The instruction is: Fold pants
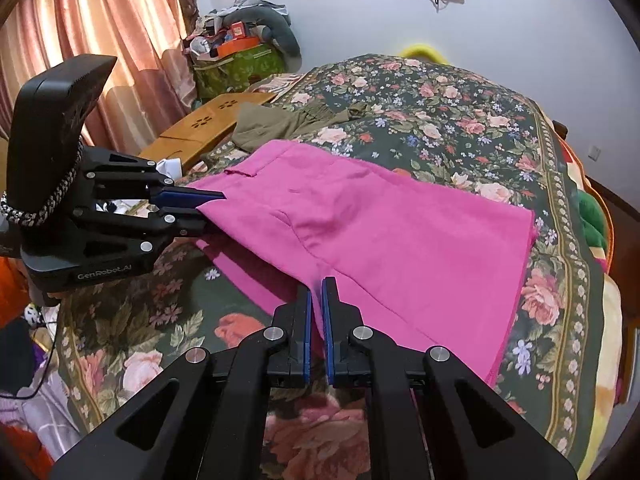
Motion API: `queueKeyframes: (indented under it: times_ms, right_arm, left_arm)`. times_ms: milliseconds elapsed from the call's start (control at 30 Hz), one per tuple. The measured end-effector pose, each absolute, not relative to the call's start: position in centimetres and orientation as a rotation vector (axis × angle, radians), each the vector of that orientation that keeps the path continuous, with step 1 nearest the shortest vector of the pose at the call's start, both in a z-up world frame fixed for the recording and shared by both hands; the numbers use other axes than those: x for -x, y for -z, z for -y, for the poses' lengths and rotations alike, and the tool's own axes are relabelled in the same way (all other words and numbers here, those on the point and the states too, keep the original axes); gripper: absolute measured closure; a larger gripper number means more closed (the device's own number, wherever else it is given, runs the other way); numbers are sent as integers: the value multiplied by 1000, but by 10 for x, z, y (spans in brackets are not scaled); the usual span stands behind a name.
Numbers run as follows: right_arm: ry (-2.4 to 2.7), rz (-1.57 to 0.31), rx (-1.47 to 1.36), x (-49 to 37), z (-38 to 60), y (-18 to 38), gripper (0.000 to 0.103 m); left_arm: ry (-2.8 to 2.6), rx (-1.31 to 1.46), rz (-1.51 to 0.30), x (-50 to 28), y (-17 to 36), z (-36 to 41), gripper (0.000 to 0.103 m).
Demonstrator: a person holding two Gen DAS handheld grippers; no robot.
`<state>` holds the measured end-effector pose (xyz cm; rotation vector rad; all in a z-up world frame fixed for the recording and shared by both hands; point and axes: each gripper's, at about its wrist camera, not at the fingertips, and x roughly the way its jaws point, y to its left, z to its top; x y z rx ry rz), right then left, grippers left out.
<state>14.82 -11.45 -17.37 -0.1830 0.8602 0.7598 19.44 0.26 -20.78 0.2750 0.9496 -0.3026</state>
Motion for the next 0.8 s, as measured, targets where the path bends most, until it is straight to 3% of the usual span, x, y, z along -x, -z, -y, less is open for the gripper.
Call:
queueKeyframes:
  times_ms: [100,233,400,533,800]
  right_arm:
    - [-769,-902,166,-147,115,180,94]
    - [-773,-947,118,-145,124,178,94]
    - [-775,-942,58,-141,136,165,94]
    - [-757,-909,7,-145,144,150,90]
    - [-696,-936,-46,-171,125,155,76]
  left_arm:
    - [292,-249,-1012,-193,214,-4,83]
    - [298,-194,-1018,-182,206,-13,65]
    - [268,-111,-1003,-175,188,-38,57]
    - [187,-73,-954,-179,172,-63,43]
    - [141,21,-1002,-215,184,-83,42]
